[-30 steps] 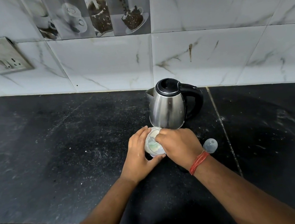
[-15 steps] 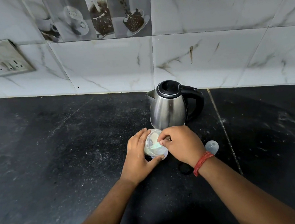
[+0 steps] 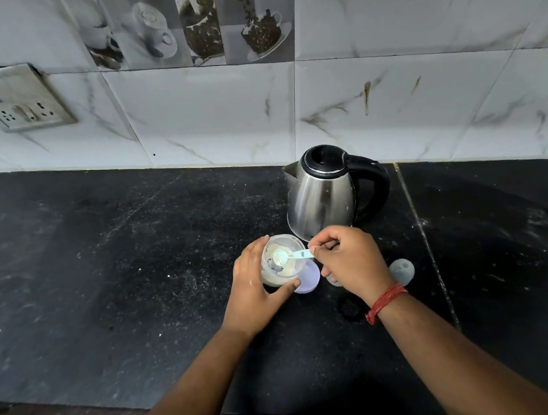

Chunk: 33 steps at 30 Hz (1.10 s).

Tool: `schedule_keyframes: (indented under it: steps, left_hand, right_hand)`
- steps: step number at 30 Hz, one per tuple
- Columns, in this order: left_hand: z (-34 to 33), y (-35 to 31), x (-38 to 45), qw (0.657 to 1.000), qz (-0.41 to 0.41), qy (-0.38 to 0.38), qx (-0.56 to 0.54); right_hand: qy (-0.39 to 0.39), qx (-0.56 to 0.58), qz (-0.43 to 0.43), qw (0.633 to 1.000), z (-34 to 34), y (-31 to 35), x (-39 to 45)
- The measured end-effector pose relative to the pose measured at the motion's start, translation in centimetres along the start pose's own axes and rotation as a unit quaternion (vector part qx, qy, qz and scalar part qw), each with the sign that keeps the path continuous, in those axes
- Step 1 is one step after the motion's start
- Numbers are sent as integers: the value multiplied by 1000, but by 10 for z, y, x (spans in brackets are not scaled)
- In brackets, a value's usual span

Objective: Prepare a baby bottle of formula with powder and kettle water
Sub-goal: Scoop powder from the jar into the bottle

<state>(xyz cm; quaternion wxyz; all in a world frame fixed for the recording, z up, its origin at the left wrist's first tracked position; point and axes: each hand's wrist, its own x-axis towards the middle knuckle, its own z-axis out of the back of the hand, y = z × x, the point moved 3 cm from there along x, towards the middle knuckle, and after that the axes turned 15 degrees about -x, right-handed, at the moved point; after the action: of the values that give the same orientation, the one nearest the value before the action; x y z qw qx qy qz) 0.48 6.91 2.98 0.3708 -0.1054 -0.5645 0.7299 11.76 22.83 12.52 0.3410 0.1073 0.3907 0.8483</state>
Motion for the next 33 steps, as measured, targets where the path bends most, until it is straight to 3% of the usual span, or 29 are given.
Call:
schedule_keyframes:
  steps: [11,17,25,29,33]
  left_hand:
    - [21,21,-2,988,119,-30,-91]
    - [31,37,-1,978,182,-15,-105]
    - [43,36,3,973,204,6,-111]
    - [56,10,12,988,128,-49,-75]
    - [49,-26,29,998,18,-29,-47]
  right_hand:
    - [17,155,-76,985,-7,-5,-1]
    - [19,185,-100,977,-10,-10,-2]
    - [3,206,-104,973,-6,-21,-3]
    - [-11,224,-116,968,2,-27,-1]
    - [-37,253,-127,958,14,-36,-1]
